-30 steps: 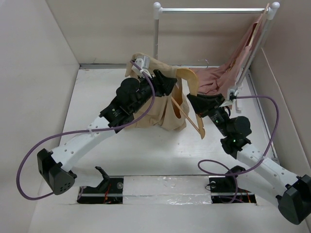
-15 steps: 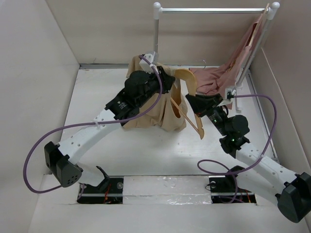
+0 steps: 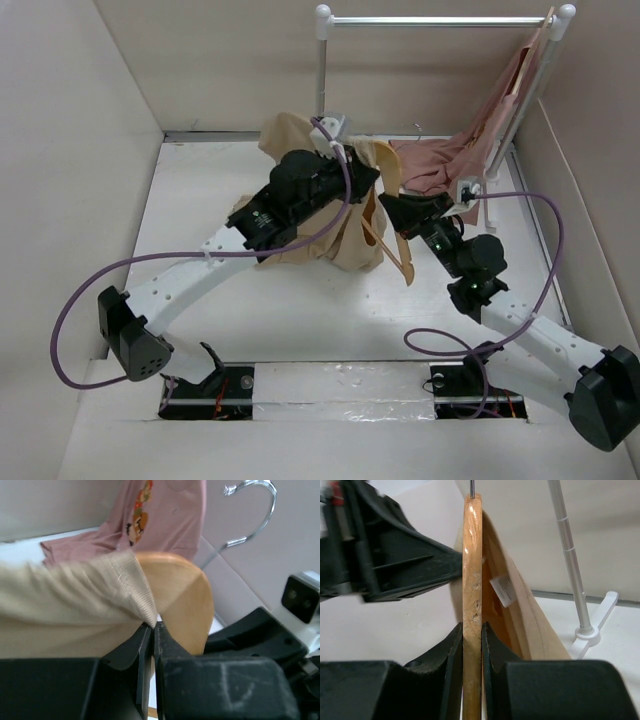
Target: Place the t-shirt on the hanger
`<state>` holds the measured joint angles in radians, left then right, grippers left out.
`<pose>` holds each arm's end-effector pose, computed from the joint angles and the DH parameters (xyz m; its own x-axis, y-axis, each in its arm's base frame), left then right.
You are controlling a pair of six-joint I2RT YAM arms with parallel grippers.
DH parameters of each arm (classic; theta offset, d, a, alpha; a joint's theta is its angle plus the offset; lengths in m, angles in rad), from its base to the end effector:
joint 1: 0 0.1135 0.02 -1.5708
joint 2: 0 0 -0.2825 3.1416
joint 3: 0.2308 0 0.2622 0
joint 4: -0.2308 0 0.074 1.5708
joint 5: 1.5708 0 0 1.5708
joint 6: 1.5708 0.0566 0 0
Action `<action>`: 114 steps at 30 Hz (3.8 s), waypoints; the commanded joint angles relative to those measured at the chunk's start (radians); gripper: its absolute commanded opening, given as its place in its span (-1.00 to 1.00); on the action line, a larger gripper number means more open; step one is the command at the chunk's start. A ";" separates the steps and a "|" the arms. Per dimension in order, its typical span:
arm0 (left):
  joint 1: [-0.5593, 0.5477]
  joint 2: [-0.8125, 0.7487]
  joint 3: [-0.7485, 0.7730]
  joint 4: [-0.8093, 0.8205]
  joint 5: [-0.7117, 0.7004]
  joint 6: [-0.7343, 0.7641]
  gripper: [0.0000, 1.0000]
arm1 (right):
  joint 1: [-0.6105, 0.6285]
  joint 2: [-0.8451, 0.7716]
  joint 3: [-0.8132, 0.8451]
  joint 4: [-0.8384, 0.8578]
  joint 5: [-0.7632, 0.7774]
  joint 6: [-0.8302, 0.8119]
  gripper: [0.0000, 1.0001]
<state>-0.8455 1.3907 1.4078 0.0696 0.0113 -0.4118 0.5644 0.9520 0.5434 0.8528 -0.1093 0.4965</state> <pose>0.2341 -0.2651 0.4671 -0.2498 -0.3215 -0.9134 0.7155 0.5742 -0.3979 0.1926 0.1292 0.3532 0.0263 0.5771 -0.8163 -0.7136 0.5826 0.3889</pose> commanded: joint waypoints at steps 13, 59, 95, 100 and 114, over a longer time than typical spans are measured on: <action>-0.228 -0.030 -0.021 0.105 0.018 0.019 -1.00 | 0.023 0.018 -0.028 0.253 0.141 0.014 -1.00; 0.057 0.025 -0.007 0.282 0.041 -0.409 0.57 | 0.042 -0.114 -0.054 0.172 0.198 -0.056 -1.00; 0.149 0.082 -0.228 0.501 0.045 -0.742 0.09 | 0.250 -0.025 -0.013 0.101 0.341 -0.415 -1.00; 0.160 0.094 -0.228 0.500 0.067 -0.737 -0.41 | 0.259 0.004 0.026 0.066 0.330 -0.479 -1.00; 0.187 0.156 -0.240 0.492 0.196 -0.716 0.28 | 0.290 0.122 0.107 -0.044 0.292 -0.567 -1.00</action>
<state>-0.6540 1.5414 1.1835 0.5495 0.1162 -1.1614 0.8268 1.0790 0.5678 0.7284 0.2337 -0.0223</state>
